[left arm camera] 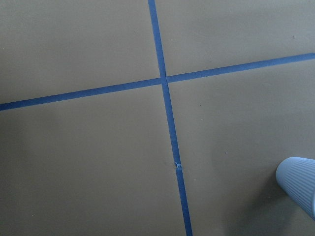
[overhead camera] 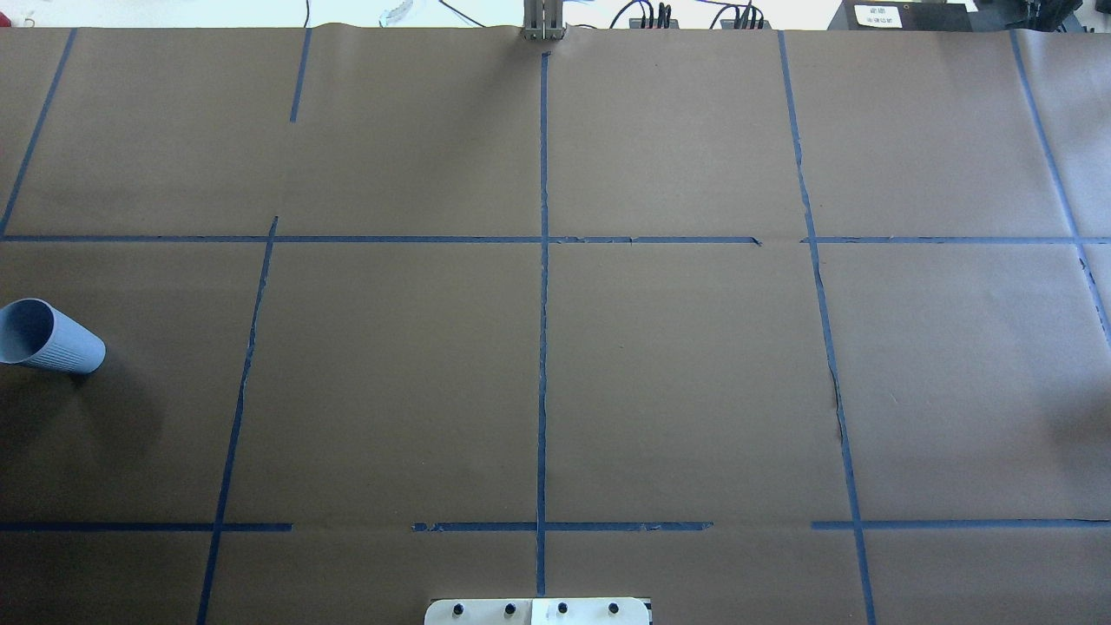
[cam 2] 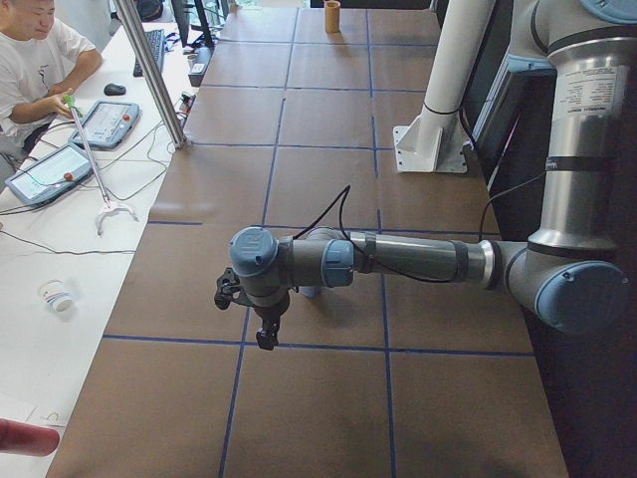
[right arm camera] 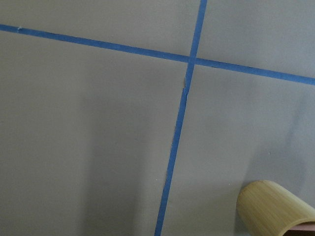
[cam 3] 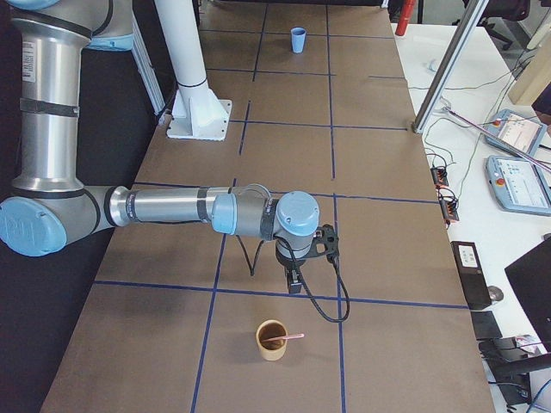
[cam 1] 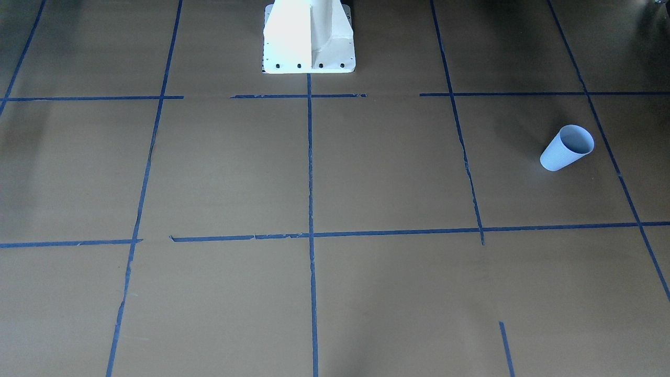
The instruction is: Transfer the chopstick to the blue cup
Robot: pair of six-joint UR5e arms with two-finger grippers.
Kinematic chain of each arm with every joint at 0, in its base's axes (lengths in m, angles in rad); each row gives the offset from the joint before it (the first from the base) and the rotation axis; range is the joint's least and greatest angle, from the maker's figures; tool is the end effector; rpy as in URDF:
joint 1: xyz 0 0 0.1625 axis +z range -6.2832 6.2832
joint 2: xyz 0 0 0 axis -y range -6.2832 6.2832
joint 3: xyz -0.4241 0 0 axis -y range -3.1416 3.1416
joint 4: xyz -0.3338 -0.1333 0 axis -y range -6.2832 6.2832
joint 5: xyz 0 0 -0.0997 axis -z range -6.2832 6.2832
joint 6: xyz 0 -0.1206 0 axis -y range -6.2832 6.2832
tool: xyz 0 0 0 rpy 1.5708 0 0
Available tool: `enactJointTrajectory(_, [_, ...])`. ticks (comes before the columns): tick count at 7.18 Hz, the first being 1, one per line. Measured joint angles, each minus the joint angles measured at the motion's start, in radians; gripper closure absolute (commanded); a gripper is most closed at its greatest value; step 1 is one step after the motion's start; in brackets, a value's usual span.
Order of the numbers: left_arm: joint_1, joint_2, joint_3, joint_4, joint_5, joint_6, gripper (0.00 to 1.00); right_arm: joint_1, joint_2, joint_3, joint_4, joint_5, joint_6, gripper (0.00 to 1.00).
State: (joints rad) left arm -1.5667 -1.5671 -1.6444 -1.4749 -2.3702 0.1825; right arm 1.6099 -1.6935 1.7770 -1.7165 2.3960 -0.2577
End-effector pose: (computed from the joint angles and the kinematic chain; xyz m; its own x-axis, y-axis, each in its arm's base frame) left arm -0.0451 -0.4291 0.6499 0.6849 0.1659 -0.7095 -0.1306 0.9859 0.1045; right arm 0.0593 -0.3731 0.6434 0.6637 -0.1844 0.7249 0.1346 0.9828 0.1268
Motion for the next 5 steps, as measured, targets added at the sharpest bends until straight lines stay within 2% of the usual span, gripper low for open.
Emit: enactJointTrajectory(5, [-0.002,-0.007,0.0,-0.008,0.004,-0.003,0.0,-0.001,0.001,-0.004,0.0,-0.001,0.003,0.0])
